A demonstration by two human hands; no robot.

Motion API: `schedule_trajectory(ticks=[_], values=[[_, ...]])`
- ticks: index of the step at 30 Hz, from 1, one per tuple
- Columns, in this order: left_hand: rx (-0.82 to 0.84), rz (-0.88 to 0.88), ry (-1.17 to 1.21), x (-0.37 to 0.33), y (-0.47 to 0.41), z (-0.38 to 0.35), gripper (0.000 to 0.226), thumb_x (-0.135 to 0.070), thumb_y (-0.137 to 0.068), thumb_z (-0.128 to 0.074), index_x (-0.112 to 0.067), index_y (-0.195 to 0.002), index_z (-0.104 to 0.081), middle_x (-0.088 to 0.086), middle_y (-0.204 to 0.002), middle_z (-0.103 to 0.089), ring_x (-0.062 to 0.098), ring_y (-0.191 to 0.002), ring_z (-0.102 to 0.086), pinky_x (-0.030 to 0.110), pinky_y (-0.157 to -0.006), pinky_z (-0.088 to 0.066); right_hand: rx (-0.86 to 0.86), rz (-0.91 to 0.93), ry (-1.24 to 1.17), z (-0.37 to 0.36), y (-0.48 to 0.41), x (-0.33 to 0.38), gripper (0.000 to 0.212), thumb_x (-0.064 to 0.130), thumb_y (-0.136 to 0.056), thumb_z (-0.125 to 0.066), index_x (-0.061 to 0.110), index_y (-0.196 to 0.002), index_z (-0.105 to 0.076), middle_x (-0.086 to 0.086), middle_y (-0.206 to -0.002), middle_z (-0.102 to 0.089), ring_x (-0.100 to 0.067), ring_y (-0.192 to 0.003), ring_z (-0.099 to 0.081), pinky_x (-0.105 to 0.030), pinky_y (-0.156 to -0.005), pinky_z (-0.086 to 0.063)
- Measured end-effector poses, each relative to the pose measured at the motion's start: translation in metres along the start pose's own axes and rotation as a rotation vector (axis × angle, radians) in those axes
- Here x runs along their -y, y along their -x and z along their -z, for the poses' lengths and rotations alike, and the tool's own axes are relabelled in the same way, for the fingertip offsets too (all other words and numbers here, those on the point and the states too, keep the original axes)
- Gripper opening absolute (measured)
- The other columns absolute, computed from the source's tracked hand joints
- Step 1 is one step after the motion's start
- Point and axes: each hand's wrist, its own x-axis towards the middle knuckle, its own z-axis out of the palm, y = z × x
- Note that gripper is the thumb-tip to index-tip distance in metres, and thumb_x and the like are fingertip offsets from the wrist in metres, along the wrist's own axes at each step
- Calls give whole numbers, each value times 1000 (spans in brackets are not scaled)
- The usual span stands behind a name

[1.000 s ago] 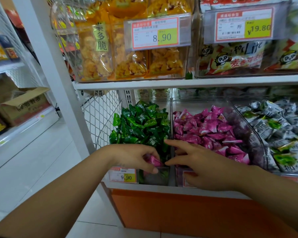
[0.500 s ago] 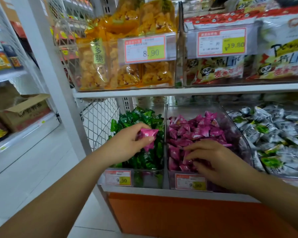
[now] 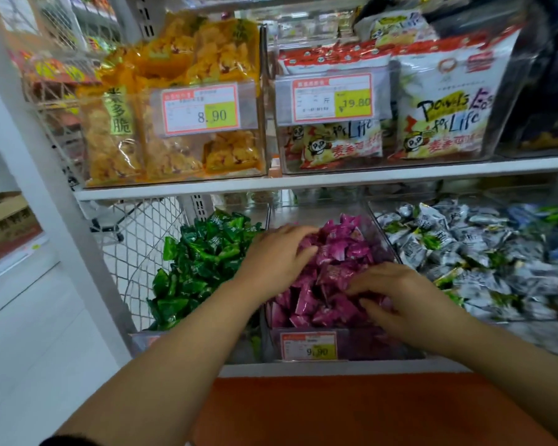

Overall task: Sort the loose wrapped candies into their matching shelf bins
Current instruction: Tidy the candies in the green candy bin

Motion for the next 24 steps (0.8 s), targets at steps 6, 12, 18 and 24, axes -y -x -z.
schedule_trajectory(ticks=[6, 12, 18, 24], values=[[-40, 140, 151, 45, 41, 31, 26, -24, -96, -52, -28, -120, -60, -7, -125, -57, 9, -111, -54, 26, -94, -44, 42, 63, -46, -14, -19, 23, 28, 23, -86, -56, 22, -110, -69, 7, -111, -67, -9, -105, -57, -18, -92, -39], [223, 287, 386, 74, 81, 45, 28, -4, -95, -46, -27, -87, -62, -10, -90, -68, -1, -76, -65, 17, -68, -51, 36, 195, -87, -30, -56, 66, 38, 16, -92, -57, 25, -128, -58, 7, -142, -47, -9, -127, -43, -11, -101, -23], [659, 360, 264, 88, 88, 29, 21, -16, -96, -49, -10, -101, -69, 5, -108, -68, 8, -88, -63, 13, -78, -47, 158, 350, -52, -43, -83, 81, 35, 12, -94, -51, 22, -126, -61, 6, -137, -52, -7, -137, -29, 4, -98, 3], [641, 422, 312, 95, 77, 15, 18, -22, -97, -48, -17, -90, -63, 4, -95, -63, 14, -81, -59, 27, -81, -48, 168, 370, -21, -54, -81, 73, 31, 15, -95, -48, 24, -121, -64, 9, -135, -52, -5, -140, -19, -2, -104, 1]])
